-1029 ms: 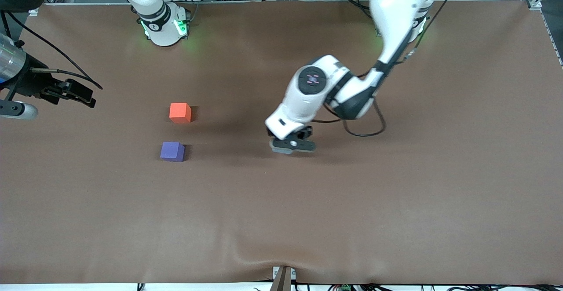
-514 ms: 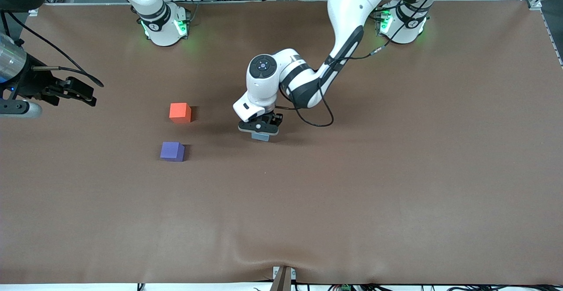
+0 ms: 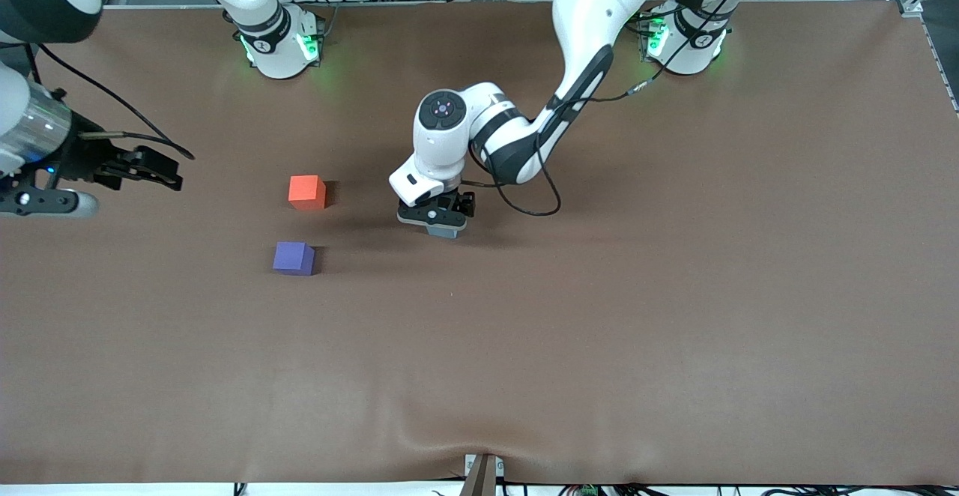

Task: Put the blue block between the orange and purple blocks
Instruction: 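Carry the light-blue block with the left gripper to the table middle, then release the blue block with the left gripper while the right gripper reaches out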

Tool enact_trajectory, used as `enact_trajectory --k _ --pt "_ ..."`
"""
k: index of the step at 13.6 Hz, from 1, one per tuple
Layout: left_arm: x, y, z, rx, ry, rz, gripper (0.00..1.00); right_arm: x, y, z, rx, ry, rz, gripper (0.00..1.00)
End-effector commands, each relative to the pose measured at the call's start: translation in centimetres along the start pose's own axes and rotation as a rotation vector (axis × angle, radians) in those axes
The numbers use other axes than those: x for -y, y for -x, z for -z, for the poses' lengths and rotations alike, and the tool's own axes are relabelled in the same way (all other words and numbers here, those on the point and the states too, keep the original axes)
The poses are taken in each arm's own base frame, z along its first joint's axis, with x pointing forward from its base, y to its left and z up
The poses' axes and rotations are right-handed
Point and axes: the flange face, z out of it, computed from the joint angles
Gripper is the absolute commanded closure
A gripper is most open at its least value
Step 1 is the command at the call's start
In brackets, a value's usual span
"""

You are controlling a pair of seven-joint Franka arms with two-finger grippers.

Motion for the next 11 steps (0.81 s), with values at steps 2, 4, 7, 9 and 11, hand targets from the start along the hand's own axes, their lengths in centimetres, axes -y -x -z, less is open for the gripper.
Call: enact_trajectory --k 2,4,7,9,11 --pt "8.7 -7.0 16.8 -0.052 -0.039 0.156 0.00 5.0 0.6 0.0 -0.001 0.020 0.055 0.00" --pt "17.4 -10.7 23.8 -0.043 -0.086 0.290 0.00 6.4 0.0 -1.3 0.004 -0.003 0.069 0.00" --pt "29.5 -13.9 29.7 -0.019 -0.153 0.333 0.00 10.0 -0.8 -3.5 0.000 -0.047 0.105 0.00" --pt "36.0 -14.1 32.3 0.019 -0.191 0.334 0.00 14.6 -0.8 -5.0 -0.026 -0.056 -0.025 0.00" --pt "41.9 -13.9 34.2 0.022 -0.207 0.346 0.00 19.0 -0.8 -7.6 -0.026 -0.052 -0.089 0.00"
